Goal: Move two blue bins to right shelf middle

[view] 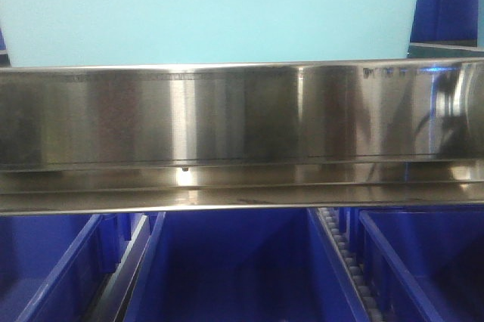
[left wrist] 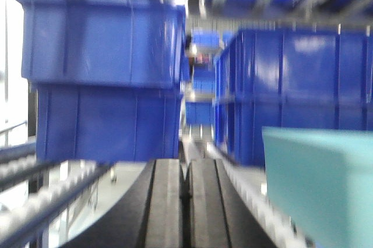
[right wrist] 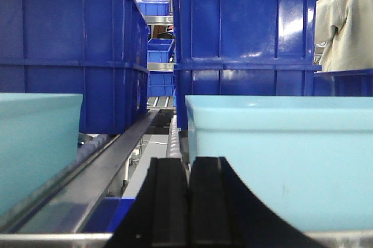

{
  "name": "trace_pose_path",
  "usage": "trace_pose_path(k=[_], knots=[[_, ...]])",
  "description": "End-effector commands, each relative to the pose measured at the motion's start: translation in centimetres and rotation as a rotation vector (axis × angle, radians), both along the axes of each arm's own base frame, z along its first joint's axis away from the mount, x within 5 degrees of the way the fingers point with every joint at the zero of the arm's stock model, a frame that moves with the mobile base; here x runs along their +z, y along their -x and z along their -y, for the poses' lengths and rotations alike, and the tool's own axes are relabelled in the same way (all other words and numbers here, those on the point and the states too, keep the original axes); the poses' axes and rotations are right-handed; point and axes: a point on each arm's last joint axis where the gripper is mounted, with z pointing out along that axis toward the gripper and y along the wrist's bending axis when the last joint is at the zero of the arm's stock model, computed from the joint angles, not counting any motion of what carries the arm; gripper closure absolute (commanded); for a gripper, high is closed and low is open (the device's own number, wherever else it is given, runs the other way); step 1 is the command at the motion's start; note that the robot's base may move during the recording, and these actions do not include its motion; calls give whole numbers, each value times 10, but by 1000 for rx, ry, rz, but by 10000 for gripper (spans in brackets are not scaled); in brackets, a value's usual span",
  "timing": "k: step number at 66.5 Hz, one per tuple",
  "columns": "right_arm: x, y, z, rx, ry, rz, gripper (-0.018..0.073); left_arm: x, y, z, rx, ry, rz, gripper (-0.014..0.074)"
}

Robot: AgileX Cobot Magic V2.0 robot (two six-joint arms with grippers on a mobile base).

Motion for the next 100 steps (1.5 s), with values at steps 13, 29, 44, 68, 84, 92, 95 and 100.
trace_pose_path(k=[13,29,44,68,84,92,95,100], knots=[[81,21,-2,26,-1,49,675,63,16,1,-9,10,-16,661],[120,4,-3,31,2,-10,132,123,8,2,-15,5,-135,237],[134,-30,-4,35,5,-140,3,156,-27,4,-50,24,-253,22],[203,-108,-44,276,74,-499,12,198,-118,44,-289,-11,-690,27],[225,-172,-95,425,150,-799,12,214,-188,62,-312,-36,-975,27],[226,-203,-107,403,140,-927,12,213,-218,69,-314,-49,-1095,27],[225,-216,-112,398,129,-956,12,209,-228,71,-314,-54,-1143,27],[219,-234,-119,398,136,-990,12,197,-248,75,-299,-43,-1235,27]])
